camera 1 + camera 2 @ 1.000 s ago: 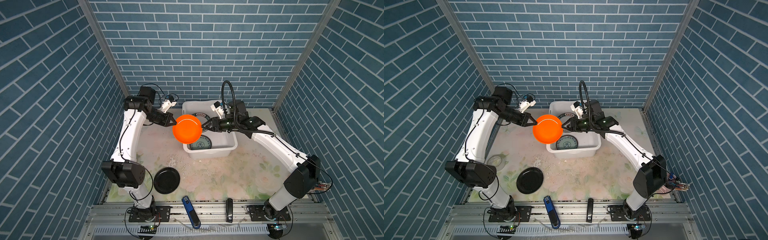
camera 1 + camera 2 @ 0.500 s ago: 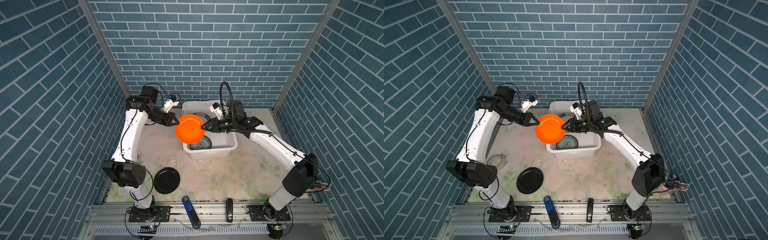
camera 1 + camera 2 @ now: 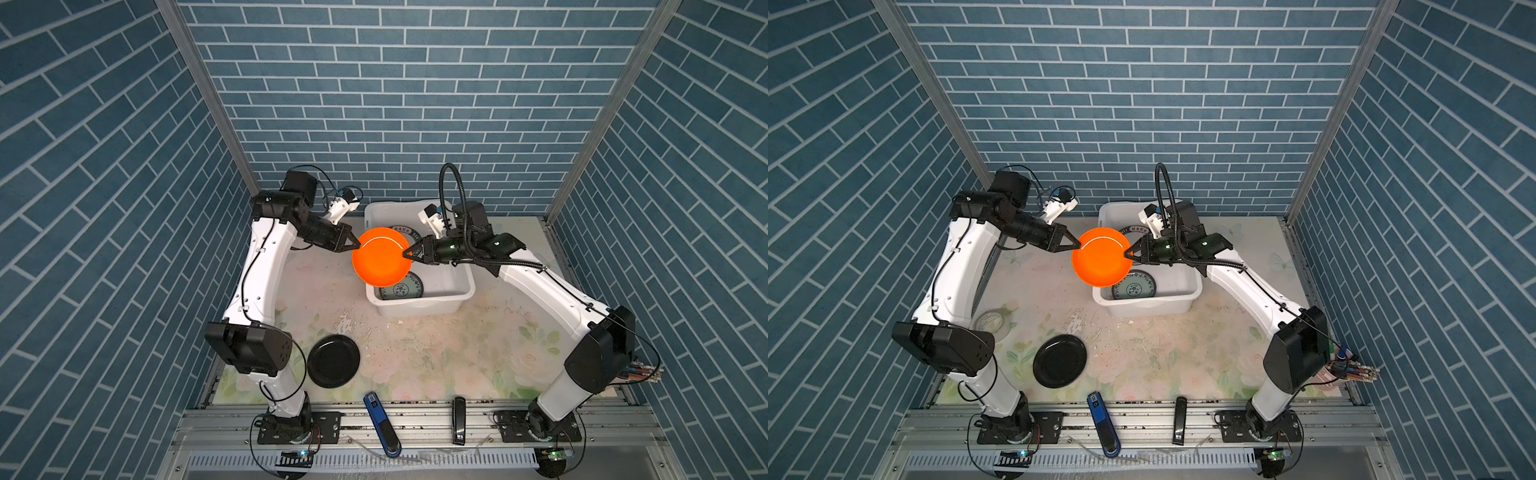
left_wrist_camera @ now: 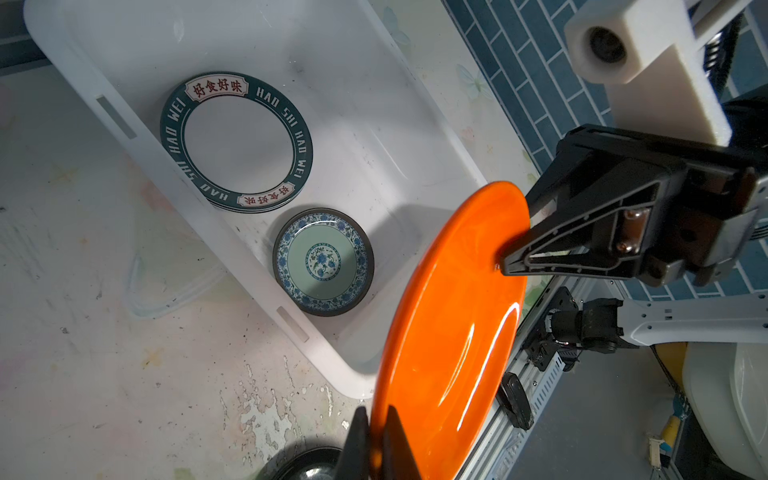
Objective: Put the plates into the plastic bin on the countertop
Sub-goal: 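Grasp the orange plate rim with the right gripper while the left gripper holds it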
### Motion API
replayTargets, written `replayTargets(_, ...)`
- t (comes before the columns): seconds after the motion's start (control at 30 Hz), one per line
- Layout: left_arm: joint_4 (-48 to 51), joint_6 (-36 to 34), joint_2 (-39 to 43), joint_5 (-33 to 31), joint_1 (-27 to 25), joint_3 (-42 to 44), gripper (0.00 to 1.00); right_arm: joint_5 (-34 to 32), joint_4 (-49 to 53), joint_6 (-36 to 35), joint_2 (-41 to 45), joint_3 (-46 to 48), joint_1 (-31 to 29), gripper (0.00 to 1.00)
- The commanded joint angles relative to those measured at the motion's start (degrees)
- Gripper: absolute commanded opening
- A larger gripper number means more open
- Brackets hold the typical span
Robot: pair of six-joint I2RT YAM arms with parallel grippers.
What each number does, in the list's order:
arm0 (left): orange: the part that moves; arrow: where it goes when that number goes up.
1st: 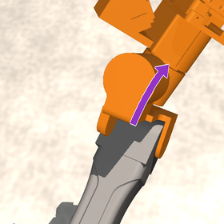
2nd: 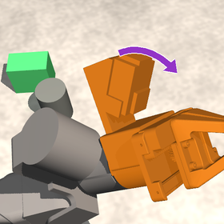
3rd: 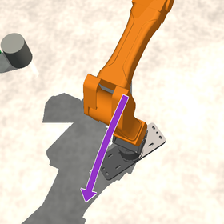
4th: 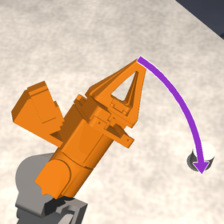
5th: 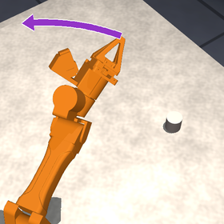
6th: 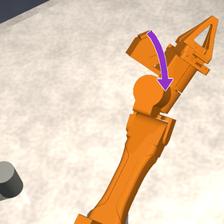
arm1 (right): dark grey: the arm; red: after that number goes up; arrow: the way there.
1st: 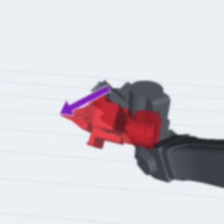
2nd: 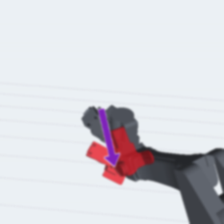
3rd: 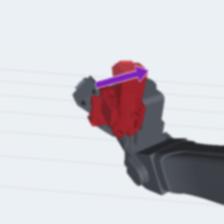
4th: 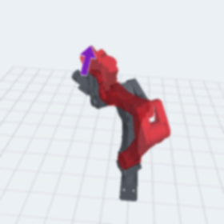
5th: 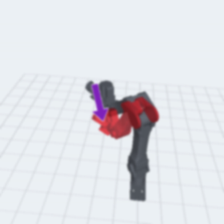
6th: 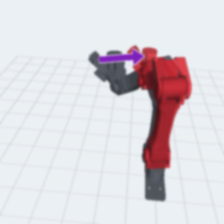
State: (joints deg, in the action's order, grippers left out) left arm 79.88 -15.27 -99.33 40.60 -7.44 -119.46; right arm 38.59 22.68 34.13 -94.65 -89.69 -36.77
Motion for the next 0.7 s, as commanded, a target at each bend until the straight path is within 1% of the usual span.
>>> replayTargets(0.0, 0.63, 0.06, 0.38, 1.75, -0.47, -1.57, 0.01, 0.51, -1.96, -0.26, -0.67, -1.11, -0.32, 0.11)
replayTargets(0.07, 0.55, 0.06, 0.34, 1.76, -0.55, -1.57, 0.02, 0.86, -2.55, 0.06, -0.67, -0.84, -0.31, 0.07)
replayTargets(0.2, 0.36, 0.30, 0.28, 1.25, -0.53, -1.54, 0.05, 0.87, -3.05, 0.30, -0.46, -0.57, -0.31, 0.03)
replayTargets(0.33, -0.07, 0.72, 0.32, 0.88, -0.56, -1.82, 0.15, 0.88, -3.60, 0.41, -0.29, -0.40, -0.33, 0.00)
replayTargets(0.43, -0.07, 0.94, 0.18, 0.41, -0.56, -1.85, 0.29, 0.87, -3.69, 0.44, -0.30, -0.38, -0.27, 0.00)
replayTargets(0.5, -0.31, 1.08, 0.25, -0.46, -0.56, -1.86, 0.43, 0.74, -3.70, 0.44, -0.35, -0.32, -0.28, 0.00)
replayTargets(0.57, -0.68, 1.27, 0.53, -1.70, -0.56, -1.80, 0.54, 0.61, -3.69, 0.32, -0.28, -0.23, -0.19, 0.00)
replayTargets(0.6, -1.05, 1.69, 0.70, -2.73, -0.56, -1.70, 0.59, 0.53, -3.62, 0.28, -0.18, -0.14, -0.23, 0.00)
replayTargets(0.67, -1.51, 2.06, 1.13, -4.36, -0.56, -1.82, 0.65, 0.35, -3.43, 0.10, -0.10, 0.04, -0.08, 0.00)
